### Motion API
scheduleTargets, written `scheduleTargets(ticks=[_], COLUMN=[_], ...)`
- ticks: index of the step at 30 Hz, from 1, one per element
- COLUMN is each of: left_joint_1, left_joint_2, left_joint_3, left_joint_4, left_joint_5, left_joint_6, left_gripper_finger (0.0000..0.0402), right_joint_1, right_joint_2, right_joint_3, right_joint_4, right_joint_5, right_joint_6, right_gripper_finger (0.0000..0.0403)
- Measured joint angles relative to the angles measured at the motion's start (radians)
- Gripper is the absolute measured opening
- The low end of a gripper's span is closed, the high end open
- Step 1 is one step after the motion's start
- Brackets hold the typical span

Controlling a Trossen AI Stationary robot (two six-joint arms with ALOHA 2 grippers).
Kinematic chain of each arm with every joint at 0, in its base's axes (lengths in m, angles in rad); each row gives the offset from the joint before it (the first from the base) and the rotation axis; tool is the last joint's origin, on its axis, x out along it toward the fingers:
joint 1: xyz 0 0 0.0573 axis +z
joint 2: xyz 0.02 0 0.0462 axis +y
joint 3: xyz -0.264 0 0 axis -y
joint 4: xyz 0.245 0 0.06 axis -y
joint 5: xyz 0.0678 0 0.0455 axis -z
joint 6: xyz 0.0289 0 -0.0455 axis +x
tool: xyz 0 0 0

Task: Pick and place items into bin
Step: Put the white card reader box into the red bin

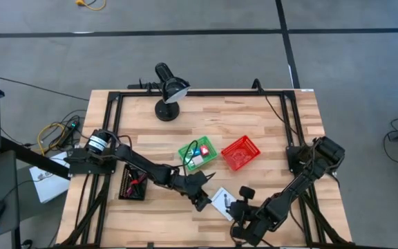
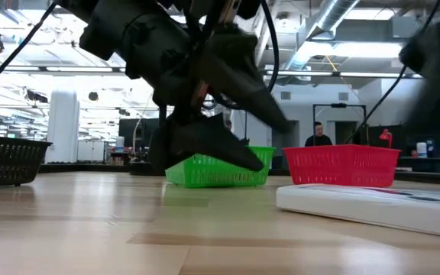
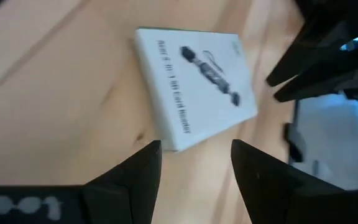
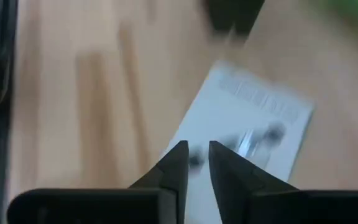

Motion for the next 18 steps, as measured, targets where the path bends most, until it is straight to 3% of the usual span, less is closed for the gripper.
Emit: scheduleTargets(ticks=[3,11,16,18], left_joint_1=[0.000,-0.013,-0.015,-0.014], left_joint_2=[0.001,0.002,0.010,0.020], left_joint_3=[-0.001,-0.003,-0.003,-0.004], left_joint_4=[-0.040,-0.071,-0.046,-0.051], left_joint_5=[-0.042,-0.068,-0.068,-0.068], left_joint_6=[-0.004,-0.009,-0.033,-0.038], left_gripper_finger=[0.0183,0.0183,0.0183,0.0183], right_joint_1=[0.012,0.049,0.034,0.036], right_joint_2=[0.000,0.002,0.002,0.000], right_joint_3=[0.000,-0.017,-0.066,-0.085], right_joint_4=[-0.080,-0.308,-0.247,-0.210], right_joint_5=[-0.086,-0.026,-0.174,-0.171], right_joint_6=[0.098,0.341,0.386,0.383], right_gripper_finger=[0.0059,0.0005,0.0002,0.0003])
